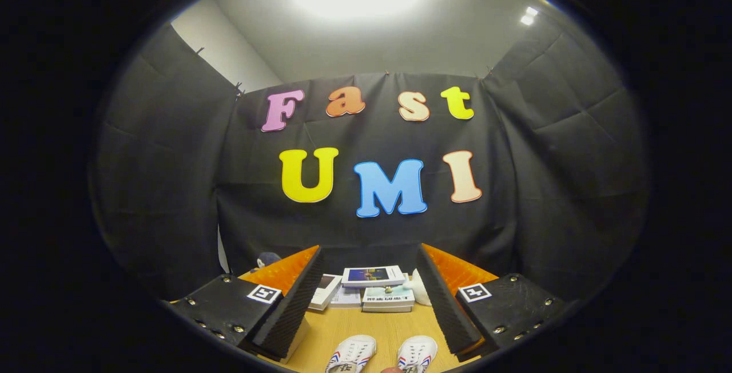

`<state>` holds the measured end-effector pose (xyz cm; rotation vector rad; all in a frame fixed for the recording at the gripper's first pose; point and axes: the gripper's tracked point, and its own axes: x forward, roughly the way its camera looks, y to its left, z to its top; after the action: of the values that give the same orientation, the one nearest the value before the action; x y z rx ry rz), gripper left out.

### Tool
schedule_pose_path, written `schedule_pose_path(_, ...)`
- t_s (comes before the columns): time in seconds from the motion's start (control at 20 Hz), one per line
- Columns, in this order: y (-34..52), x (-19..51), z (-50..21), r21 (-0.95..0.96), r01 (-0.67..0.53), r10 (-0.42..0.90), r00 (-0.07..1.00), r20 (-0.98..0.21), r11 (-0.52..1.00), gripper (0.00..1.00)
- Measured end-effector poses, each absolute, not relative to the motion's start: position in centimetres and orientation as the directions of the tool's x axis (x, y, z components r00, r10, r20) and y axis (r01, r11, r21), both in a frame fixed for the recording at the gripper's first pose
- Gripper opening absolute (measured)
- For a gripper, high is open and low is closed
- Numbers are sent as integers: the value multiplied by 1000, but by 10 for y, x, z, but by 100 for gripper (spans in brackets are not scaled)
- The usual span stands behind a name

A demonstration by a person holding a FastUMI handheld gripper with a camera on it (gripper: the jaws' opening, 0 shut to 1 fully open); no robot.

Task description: Open the storage box then place both shoes into the box .Put the left shoe in first, then the right shoe, with the right side of both shoes facing outward in a uniform manner.

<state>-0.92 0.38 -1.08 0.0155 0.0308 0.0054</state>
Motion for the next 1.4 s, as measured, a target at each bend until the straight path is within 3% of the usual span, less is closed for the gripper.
schedule_pose_path(0.8, 60, 2, -100, 281, -101, 177, 950, -259, 954, 97)
schedule_pose_path(1.4, 116, -11, -186, 584, -70, 406, 784, -469, 809, 99)
